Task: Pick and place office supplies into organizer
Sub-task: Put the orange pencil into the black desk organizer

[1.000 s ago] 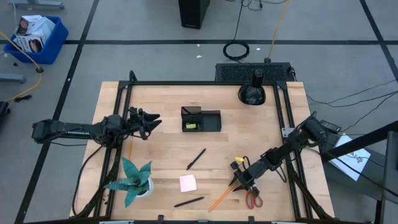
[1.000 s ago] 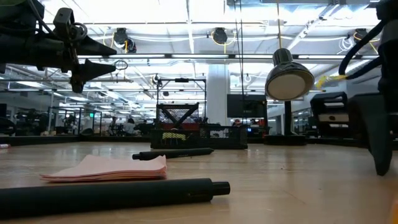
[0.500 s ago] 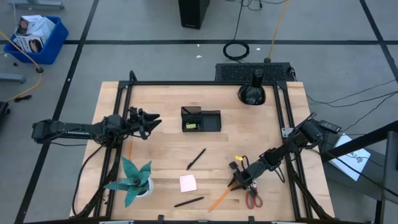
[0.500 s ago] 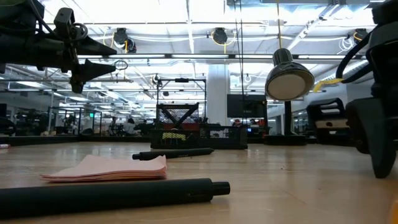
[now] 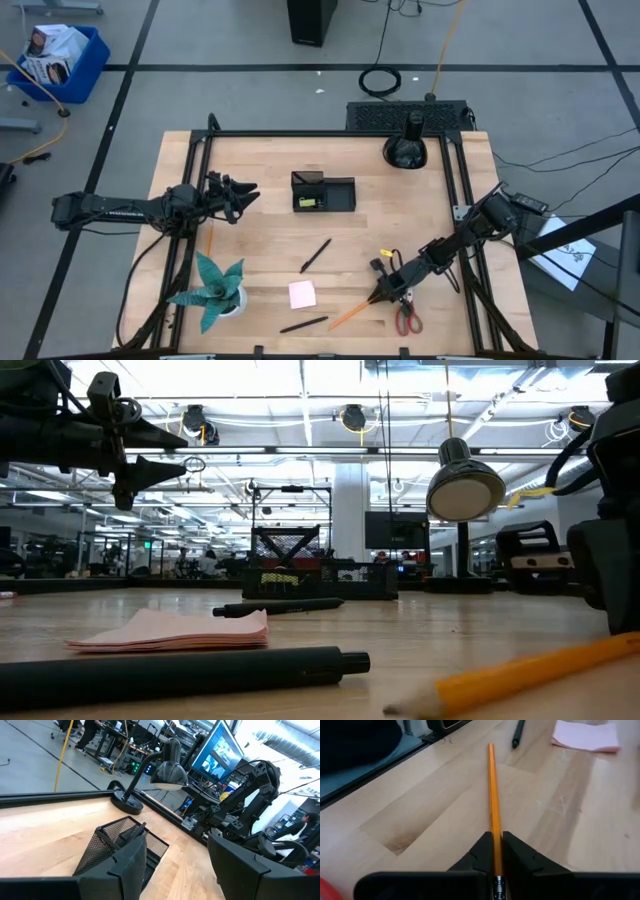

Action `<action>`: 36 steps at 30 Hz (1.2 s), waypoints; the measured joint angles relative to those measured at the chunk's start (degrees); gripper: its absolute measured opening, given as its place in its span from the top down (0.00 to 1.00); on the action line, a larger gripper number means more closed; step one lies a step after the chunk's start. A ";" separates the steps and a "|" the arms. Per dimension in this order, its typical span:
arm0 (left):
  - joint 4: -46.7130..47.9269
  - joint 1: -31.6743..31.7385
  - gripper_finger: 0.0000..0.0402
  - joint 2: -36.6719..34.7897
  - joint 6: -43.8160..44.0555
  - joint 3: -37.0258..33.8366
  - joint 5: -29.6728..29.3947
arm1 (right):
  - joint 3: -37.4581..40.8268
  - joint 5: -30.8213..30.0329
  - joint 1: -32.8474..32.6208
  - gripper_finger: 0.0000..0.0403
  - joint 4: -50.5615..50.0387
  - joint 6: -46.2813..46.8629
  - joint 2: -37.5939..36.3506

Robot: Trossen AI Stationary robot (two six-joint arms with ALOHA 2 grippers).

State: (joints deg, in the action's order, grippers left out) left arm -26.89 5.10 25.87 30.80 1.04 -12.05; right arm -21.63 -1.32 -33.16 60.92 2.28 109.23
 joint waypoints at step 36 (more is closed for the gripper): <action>1.91 0.00 0.46 0.00 2.55 0.00 1.71 | 0.04 -20.33 5.91 0.95 10.82 -17.09 -7.61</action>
State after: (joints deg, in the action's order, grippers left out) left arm -24.99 5.10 25.87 33.34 1.04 -10.35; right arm -21.58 -21.66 -27.25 71.73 -14.81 101.62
